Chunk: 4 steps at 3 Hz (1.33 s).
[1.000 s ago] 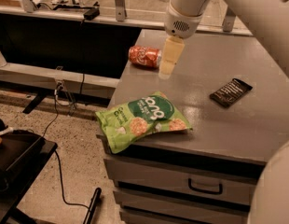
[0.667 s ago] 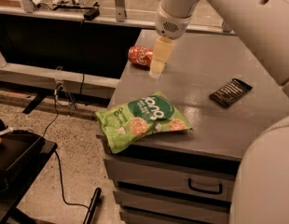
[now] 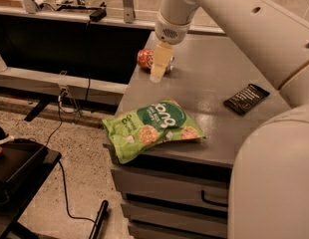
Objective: Place coke can upright
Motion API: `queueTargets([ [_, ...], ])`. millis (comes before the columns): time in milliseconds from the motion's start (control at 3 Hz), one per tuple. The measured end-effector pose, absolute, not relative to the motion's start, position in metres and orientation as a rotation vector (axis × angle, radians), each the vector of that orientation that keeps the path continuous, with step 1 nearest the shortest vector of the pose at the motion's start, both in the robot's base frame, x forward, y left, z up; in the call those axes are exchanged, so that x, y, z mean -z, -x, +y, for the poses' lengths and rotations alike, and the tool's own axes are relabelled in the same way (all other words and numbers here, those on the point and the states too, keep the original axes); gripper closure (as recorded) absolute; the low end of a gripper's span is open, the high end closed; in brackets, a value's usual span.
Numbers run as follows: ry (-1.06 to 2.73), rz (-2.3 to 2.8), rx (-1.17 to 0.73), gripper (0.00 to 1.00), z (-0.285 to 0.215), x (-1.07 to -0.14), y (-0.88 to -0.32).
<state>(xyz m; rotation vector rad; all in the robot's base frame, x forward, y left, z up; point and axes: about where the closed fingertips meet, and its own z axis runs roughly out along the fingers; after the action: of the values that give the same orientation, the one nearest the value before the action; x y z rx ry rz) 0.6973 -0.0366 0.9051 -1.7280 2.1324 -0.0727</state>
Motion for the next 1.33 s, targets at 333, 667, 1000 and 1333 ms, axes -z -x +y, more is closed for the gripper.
queueTargets([
  [333,1.733,2.113,0.055,0.00,-0.022,-0.896,-0.709],
  [667,1.748,2.100,0.032,0.00,-0.007,-0.886,-0.716],
  [1000,1.761,2.105,0.000,0.00,0.003,-0.873,-0.722],
  [1333,1.774,2.122,-0.031,0.00,0.013,-0.860,-0.725],
])
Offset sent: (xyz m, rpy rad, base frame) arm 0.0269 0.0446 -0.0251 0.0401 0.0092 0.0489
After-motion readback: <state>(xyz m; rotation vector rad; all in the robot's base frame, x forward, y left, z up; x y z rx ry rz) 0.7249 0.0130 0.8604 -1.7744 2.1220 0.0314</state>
